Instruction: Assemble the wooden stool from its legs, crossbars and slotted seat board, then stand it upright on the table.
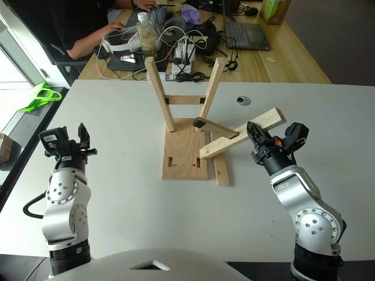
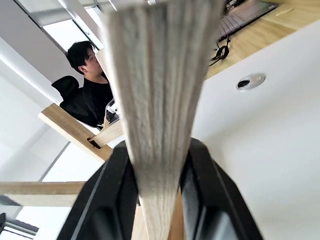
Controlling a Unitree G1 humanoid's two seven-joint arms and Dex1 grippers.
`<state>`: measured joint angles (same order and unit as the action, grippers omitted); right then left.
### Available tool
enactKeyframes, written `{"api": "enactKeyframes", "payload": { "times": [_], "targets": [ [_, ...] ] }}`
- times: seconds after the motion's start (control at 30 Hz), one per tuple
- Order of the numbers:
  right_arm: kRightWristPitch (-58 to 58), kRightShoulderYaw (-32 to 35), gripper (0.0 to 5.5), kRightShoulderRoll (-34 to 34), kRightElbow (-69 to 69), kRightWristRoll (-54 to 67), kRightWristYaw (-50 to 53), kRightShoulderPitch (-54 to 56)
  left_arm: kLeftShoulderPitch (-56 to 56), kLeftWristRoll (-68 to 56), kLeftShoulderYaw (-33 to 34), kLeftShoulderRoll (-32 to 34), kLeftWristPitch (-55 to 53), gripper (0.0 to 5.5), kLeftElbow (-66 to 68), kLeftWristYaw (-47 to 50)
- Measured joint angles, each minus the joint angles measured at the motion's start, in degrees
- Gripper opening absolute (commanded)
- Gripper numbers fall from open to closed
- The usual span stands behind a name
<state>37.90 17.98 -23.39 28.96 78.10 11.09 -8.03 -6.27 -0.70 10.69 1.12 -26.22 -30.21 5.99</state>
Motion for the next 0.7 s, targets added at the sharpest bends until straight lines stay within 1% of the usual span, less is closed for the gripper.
{"api": "enactKeyframes", "payload": {
  "times": [0.1, 0.17, 0.33, 0.4, 0.7],
  "targets": [
    [1.8, 1.6, 0.98, -0.3, -1.8, 5.6, 0.7, -1.3, 0.0, 0.0, 0.4, 0.0, 0.0, 2.21, 0.0, 0.2],
    [2.7, 1.8, 0.98, -1.2, -2.1, 7.0, -0.5, -2.4, 0.0, 0.0, 0.4, 0.0, 0.0, 2.21, 0.0, 0.2],
    [2.1, 0.5, 0.98, -3.5, -1.3, 0.8, -6.5, -3.3, 0.0, 0.0, 0.4, 0.0, 0.0, 2.21, 0.0, 0.4],
    [1.5, 0.4, 0.99, -3.6, -1.2, -0.8, -7.1, -3.2, 0.0, 0.0, 0.4, 0.0, 0.0, 2.21, 0.0, 0.4],
    [0.5, 4.4, 0.99, -2.6, -5.8, 1.4, -1.9, -0.4, 0.0, 0.0, 0.4, 0.0, 0.0, 2.21, 0.0, 0.5]
  ]
}}
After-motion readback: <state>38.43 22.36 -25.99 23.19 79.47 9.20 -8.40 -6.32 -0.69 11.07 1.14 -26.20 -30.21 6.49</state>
